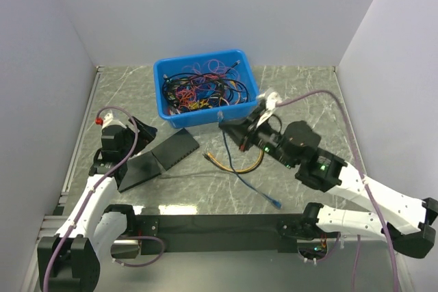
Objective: Insert the plug into the switch port
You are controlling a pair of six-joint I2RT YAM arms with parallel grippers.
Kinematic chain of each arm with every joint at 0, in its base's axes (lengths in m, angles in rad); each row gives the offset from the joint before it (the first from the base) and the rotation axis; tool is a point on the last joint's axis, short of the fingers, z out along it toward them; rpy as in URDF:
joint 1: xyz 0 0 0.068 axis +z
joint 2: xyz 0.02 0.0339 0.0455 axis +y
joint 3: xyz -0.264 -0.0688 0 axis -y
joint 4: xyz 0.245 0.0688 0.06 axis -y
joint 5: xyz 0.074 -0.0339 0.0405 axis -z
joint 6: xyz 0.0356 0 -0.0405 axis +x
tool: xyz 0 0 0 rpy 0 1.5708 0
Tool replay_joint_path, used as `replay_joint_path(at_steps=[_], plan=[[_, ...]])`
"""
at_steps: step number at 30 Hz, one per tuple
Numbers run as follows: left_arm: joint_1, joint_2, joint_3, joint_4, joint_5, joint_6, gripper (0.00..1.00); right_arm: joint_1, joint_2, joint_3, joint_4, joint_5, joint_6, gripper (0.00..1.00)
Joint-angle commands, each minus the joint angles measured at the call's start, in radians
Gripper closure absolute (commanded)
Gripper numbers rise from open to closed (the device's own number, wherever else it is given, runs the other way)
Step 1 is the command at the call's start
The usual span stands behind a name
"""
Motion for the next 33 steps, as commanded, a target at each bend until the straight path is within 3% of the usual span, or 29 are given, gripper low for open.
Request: replay_joint_path(at_steps=[1, 8, 15, 20, 24, 33], plan=[[-0.005, -0.005, 0.043, 0.006, 0.01, 0.0, 0.12, -0.049, -0.013, 0.121, -0.04, 0.046, -0.045, 1.0], [-0.006, -0.036, 0.032, -0.003, -0.013, 0.002, 0.11, -0.12, -0.149, 0.262, -0.1, 0.144, -0.142, 1.0], [-0.006, 0.015, 0.029, 0.026, -0.004, -0.004, 0.13, -0.138, -0.276, 0.348, -0.098, 0.149, -0.155, 1.0], [-0.008, 0.01, 0.026, 0.025, -0.01, -0.001, 0.12, -0.138, -0.29, 0.405, -0.111, -0.024, -0.094, 1.0], [-0.008, 0.007, 0.02, 0.035, -0.007, -0.009, 0.12, -0.137, -0.162, 0.39, -0.204, 0.139, -0.099, 1.0], [-0.008, 0.062, 0.027, 0.061, -0.03, -0.012, 0.11, -0.138, 0.144, 0.189, -0.227, 0.186, -0.07, 1.0]])
